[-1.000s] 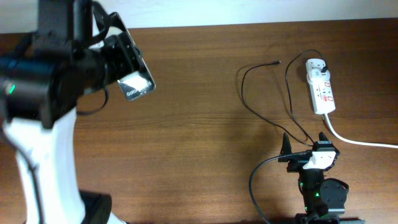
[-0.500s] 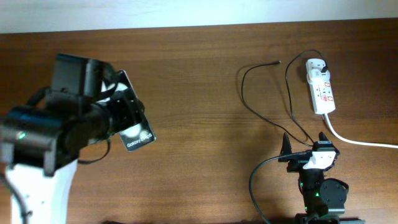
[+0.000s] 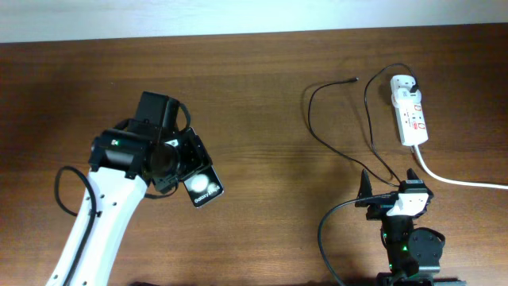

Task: Plug charger to phone and switch on socket
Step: 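Rotate the phone upright and hold it toward the center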

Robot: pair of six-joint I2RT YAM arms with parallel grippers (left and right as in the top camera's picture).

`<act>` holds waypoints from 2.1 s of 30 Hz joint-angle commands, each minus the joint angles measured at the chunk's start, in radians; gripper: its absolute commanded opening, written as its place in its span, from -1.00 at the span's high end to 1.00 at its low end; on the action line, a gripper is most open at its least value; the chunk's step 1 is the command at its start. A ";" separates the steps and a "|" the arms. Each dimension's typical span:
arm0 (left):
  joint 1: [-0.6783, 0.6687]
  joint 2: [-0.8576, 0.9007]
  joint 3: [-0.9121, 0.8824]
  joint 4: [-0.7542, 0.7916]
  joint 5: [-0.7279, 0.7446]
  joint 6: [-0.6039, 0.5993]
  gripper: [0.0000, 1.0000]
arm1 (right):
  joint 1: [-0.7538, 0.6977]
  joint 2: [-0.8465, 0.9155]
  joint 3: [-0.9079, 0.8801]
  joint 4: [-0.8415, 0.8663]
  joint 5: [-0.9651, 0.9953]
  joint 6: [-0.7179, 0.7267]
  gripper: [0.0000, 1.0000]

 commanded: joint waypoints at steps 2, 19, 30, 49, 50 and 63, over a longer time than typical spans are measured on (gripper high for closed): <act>-0.002 -0.017 -0.061 0.081 0.126 -0.039 0.18 | 0.005 -0.007 -0.008 0.000 -0.006 -0.006 -0.97; 0.110 0.023 -0.087 0.172 0.573 -0.068 0.15 | 0.005 -0.007 -0.008 0.000 -0.006 -0.006 -0.97; 0.122 0.202 -0.087 0.175 0.822 -0.023 0.20 | 0.005 -0.007 -0.008 0.000 -0.006 -0.006 -0.97; 0.122 0.202 -0.087 0.175 0.821 -0.023 0.24 | 0.005 -0.007 -0.008 0.000 -0.006 -0.006 -0.97; 0.122 0.202 -0.087 0.175 0.821 -0.023 0.25 | 0.005 -0.007 -0.008 0.000 -0.006 -0.006 -0.97; 0.122 0.202 -0.087 0.175 0.821 -0.022 0.23 | 0.005 -0.007 -0.008 0.000 -0.006 -0.006 -0.97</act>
